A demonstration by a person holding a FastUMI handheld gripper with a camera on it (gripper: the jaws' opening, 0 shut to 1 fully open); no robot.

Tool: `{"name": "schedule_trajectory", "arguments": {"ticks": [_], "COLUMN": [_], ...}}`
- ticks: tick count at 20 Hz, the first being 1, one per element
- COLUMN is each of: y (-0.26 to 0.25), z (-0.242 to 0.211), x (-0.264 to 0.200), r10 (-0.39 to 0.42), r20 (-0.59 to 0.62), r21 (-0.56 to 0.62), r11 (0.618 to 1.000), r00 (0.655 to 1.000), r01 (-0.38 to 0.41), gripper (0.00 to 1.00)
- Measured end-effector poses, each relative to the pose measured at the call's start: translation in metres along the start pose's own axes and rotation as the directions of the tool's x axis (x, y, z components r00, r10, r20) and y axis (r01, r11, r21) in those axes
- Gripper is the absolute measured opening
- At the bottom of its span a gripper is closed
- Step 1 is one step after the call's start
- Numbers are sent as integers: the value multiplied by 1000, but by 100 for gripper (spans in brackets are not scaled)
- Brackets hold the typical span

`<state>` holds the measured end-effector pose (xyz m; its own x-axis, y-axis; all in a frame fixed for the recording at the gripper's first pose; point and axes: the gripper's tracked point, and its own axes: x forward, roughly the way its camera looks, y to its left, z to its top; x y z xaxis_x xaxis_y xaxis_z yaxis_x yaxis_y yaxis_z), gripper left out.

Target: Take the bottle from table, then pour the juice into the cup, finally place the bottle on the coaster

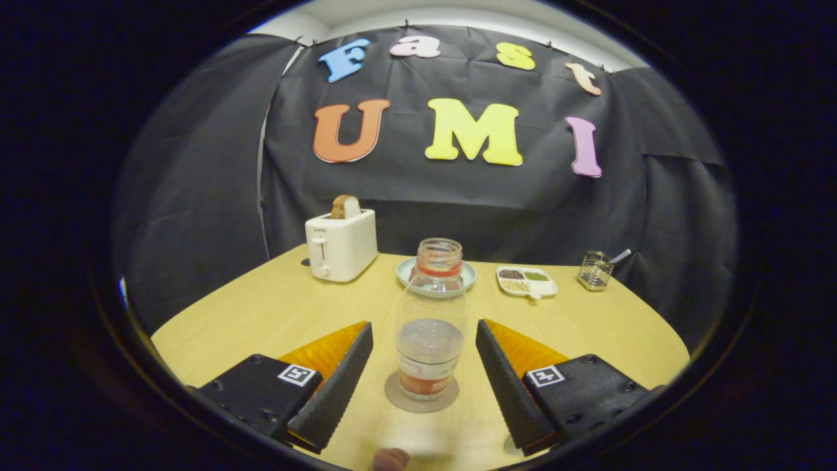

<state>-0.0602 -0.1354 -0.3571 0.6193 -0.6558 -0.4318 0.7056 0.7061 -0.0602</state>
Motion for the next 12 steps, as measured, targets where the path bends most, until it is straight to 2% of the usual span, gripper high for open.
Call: {"name": "schedule_trajectory", "arguments": {"ticks": [12], "y": [-16], "z": [158], "x": [-167], "r10": [-110], "r20": [227], "r21": [106], "r11": [990], "r00": [968], "r01": [88], "gripper": [100]}}
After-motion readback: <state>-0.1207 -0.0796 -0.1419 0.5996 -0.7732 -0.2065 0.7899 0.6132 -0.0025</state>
